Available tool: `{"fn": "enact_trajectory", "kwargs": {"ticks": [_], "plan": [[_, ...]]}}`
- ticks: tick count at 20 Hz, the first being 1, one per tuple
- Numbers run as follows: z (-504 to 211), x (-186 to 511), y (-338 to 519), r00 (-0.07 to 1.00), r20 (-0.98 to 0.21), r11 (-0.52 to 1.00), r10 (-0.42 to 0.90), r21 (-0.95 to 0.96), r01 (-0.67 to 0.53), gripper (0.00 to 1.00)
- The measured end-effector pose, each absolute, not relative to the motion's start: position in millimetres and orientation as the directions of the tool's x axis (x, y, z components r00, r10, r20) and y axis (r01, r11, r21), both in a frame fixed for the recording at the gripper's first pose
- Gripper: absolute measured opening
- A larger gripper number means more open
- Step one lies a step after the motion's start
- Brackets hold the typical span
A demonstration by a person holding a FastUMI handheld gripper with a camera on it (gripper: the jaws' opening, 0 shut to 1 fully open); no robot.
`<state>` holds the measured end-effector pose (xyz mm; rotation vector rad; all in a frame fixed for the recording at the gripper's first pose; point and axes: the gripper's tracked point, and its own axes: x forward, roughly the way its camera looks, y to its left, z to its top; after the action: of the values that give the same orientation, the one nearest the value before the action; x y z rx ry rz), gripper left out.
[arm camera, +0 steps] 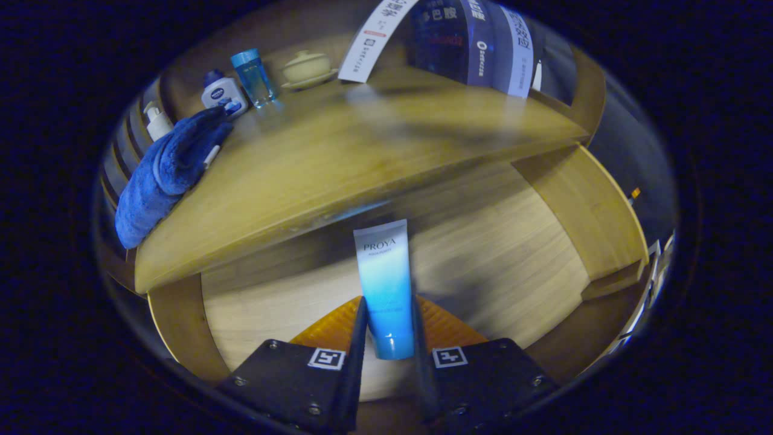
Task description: Pull open the drawer, take out the items inside it, and place them on the countertop above the cabinet.
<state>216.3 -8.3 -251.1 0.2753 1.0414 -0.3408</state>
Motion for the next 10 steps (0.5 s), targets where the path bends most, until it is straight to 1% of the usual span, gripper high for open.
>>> {"fn": "enact_trajectory", "kwargs": {"ticks": [3, 7, 10], "plan": [[-238, 201, -15, 0.433, -0.875, 0.918, -0.215, -0.030, 0.395, 0.38], [-212, 198, -13, 0.489, -0.839, 0.914, -0.237, -0.022, 0.405, 0.38], [-189, 188, -20, 0.500, -0.818, 0.905, -0.284, -0.057, 0.421, 0.38]]}}
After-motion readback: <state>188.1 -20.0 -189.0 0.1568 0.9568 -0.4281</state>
